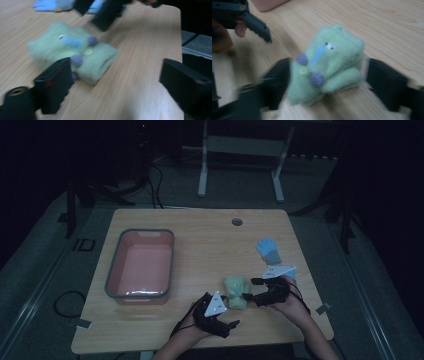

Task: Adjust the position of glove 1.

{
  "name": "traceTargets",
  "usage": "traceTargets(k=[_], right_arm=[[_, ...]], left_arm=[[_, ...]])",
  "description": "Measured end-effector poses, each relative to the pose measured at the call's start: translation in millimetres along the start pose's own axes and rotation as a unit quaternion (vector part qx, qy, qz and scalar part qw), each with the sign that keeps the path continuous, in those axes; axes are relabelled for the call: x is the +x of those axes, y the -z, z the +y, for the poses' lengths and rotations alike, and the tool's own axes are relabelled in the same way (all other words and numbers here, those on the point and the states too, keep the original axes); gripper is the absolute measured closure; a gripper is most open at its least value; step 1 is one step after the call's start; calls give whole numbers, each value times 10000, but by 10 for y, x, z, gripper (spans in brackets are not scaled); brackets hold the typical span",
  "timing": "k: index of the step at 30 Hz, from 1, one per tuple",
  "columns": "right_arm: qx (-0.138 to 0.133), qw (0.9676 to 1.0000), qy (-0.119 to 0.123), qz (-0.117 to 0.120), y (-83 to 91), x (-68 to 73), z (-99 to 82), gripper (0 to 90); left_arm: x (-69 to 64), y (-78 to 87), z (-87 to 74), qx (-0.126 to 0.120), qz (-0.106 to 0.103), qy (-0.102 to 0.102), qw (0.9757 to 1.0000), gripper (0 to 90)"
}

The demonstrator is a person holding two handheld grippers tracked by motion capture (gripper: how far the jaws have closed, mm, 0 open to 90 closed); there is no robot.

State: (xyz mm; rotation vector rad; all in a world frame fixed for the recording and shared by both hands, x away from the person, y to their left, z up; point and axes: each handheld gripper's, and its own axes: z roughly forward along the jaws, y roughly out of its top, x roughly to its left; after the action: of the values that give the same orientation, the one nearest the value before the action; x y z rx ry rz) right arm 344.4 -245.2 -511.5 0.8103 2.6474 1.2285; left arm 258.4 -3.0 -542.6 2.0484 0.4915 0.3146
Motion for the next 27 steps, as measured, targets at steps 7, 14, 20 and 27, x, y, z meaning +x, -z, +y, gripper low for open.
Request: traceTargets(k=[7, 14, 20, 27], right_arm=[[-163, 9998, 98, 42, -76, -178, 197, 474], [238, 9994, -49, 254, -363, -341, 223, 421], [576, 9975, -273, 303, -521, -428, 111, 392], [674, 9939, -635, 594, -582, -439, 89, 537]], left_arm=[[69, -175, 51, 17, -138, -529, 9985, 316], [177, -381, 63, 460, -145, -824, 9954, 320], [222, -462, 80, 698, -18, -1086, 9916, 347], [179, -540, 66, 904, 334, -1516, 9837, 455]])
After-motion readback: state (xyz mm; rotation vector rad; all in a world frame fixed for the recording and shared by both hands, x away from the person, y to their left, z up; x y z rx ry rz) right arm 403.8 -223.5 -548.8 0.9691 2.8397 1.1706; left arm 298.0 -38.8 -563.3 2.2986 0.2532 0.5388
